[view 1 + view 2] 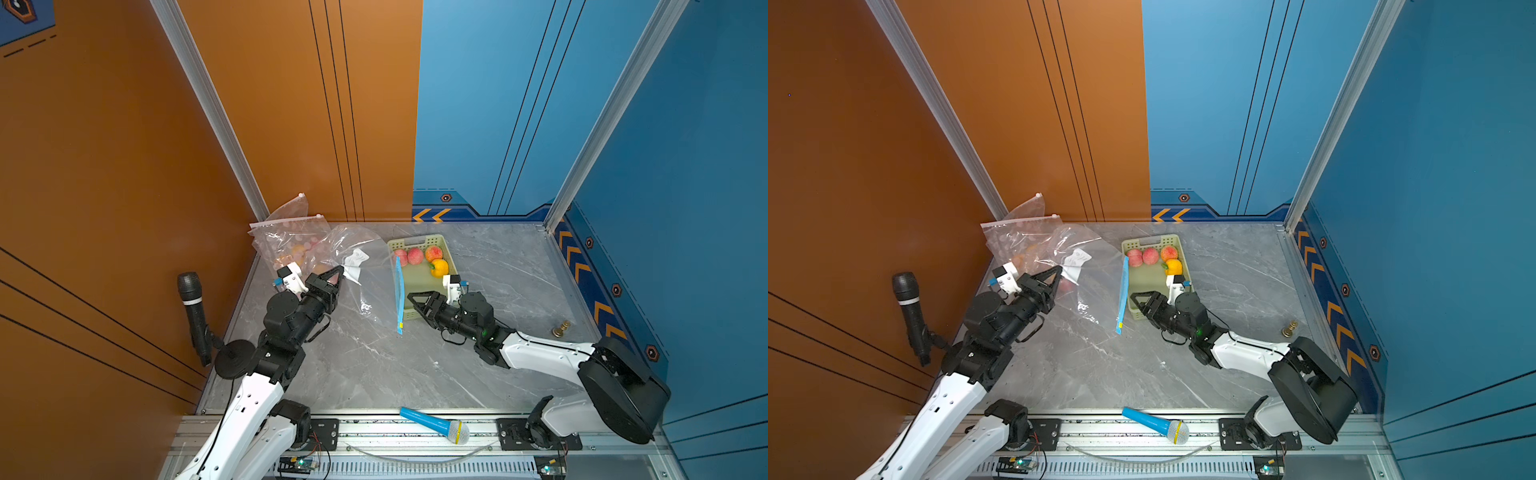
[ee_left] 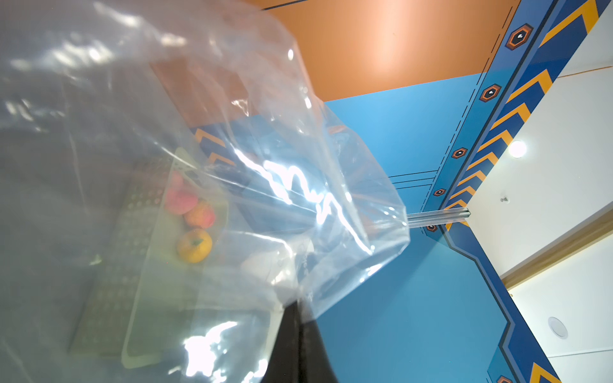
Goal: Place the peach in a zip-top bag and seal the zipper
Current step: Move the basket to the center of the board.
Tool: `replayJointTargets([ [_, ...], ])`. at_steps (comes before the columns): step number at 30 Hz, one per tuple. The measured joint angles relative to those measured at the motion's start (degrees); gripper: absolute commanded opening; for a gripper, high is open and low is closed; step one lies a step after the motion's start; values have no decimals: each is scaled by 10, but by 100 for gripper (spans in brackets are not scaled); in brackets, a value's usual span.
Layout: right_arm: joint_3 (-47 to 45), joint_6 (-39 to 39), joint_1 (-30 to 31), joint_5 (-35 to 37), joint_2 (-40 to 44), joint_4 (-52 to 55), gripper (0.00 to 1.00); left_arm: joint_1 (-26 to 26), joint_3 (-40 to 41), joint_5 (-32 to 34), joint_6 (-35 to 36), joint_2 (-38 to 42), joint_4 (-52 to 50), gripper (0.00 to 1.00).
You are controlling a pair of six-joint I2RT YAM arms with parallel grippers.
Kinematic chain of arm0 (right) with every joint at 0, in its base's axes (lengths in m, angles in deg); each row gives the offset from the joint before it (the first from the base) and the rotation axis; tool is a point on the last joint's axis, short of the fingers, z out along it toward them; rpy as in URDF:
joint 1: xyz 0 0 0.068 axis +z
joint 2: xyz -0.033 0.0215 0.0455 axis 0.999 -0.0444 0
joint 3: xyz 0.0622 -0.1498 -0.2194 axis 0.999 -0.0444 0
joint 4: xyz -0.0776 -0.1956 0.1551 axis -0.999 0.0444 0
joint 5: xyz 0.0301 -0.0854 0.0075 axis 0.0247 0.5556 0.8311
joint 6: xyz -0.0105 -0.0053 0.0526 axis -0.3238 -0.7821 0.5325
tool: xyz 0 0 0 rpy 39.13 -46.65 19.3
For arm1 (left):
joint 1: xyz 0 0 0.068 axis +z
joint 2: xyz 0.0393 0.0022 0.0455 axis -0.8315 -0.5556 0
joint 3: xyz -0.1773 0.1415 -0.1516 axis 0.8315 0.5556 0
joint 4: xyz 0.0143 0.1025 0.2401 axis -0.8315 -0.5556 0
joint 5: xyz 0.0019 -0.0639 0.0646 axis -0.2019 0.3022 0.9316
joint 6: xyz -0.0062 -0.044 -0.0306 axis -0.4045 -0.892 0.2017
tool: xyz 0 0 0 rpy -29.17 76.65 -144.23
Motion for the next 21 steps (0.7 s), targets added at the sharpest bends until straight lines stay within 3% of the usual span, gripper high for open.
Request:
replayJointTargets([
  [13,0,27,-4,-20,-33,-78,59,-28,-3,2,0,-4,7,0],
  [21,-27,30,-15,-10,3,-78,60,-36,-3,7,1,-6,7,0],
])
